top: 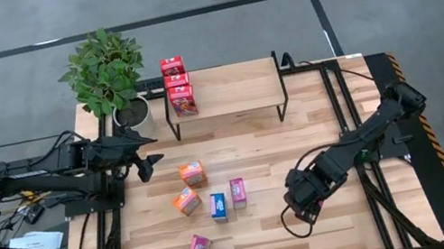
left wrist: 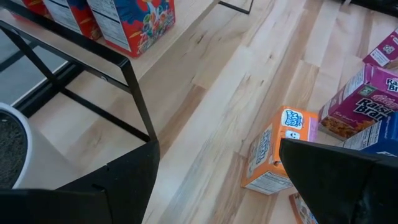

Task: Stack cereal on shelf
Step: Put the right violet cereal box on the shelf

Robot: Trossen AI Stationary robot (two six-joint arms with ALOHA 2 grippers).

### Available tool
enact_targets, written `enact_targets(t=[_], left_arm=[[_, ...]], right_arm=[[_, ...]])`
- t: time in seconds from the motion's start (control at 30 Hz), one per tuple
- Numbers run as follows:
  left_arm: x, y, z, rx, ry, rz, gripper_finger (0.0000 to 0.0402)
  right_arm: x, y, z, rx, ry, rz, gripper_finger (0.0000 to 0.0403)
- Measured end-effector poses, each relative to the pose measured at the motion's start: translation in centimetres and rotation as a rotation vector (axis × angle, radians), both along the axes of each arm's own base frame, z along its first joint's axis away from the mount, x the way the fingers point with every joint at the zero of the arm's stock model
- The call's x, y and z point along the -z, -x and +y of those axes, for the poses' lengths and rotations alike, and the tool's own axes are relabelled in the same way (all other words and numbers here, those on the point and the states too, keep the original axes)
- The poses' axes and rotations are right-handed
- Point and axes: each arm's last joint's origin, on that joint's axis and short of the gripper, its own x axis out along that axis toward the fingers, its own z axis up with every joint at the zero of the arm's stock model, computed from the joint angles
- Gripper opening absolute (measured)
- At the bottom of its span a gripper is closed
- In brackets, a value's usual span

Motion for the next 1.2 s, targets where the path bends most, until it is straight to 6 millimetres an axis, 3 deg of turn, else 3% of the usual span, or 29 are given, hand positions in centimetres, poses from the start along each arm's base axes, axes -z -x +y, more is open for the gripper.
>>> enact_targets(t=[0.57,0.97,1.2], left_arm=[[0.0,0.0,0.0,-0.01,-0.008,0.0,0.0321],[0.0,0.0,0.1,-0.026,-0.02,0.0,0.0321],[0.0,0.0,0.1,-0.032,-0.024,0.0,0.0321]], right_arm=[[0.0,-0.2,-0.5,0.044,0.045,-0.018,0.0266],[-4.0,-2.0,-2.1,-0.007,-0.029,-0.111,0.0266],[-5.0,-1.6,-3.0,-0.002,-0.02,-0.045,0.0266]])
